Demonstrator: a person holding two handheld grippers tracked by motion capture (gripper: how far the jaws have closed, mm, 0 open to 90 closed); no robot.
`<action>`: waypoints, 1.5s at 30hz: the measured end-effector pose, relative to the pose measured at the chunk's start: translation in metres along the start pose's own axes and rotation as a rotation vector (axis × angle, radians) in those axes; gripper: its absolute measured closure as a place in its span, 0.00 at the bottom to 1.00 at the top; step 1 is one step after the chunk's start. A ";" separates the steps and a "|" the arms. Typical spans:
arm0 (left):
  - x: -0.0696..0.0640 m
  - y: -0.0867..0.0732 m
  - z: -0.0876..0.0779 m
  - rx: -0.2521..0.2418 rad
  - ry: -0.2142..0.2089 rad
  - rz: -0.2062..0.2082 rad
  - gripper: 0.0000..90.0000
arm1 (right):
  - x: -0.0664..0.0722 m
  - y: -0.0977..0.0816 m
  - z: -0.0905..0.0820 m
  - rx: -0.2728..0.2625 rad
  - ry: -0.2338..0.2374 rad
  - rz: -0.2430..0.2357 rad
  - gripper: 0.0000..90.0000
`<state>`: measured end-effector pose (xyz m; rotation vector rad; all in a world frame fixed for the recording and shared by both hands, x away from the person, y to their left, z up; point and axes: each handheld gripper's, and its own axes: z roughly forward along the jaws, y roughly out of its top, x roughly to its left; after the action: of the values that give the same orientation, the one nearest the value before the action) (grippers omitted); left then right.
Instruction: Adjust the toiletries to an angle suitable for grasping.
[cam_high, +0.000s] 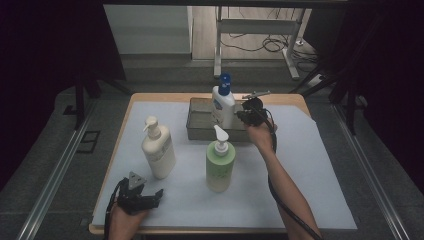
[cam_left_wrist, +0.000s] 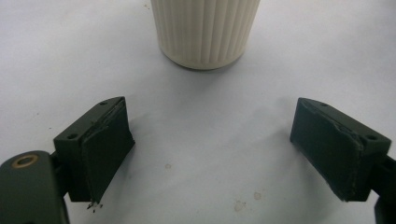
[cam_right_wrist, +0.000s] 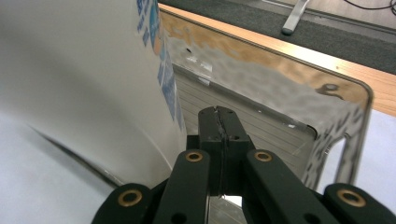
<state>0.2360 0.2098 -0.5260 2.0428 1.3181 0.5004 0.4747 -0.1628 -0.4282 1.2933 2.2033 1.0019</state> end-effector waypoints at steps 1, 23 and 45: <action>0.000 0.000 0.000 0.000 0.001 -0.001 0.13 | 0.001 0.001 0.002 0.002 0.001 0.006 1.00; 0.000 0.000 0.000 0.000 0.000 0.000 0.13 | 0.010 0.004 0.025 0.036 0.022 0.020 1.00; 0.000 0.000 0.000 0.000 0.000 0.000 0.13 | 0.018 0.000 0.033 0.077 0.048 -0.028 1.00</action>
<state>0.2360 0.2097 -0.5260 2.0427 1.3185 0.5008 0.4867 -0.1348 -0.4495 1.2803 2.3102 0.9556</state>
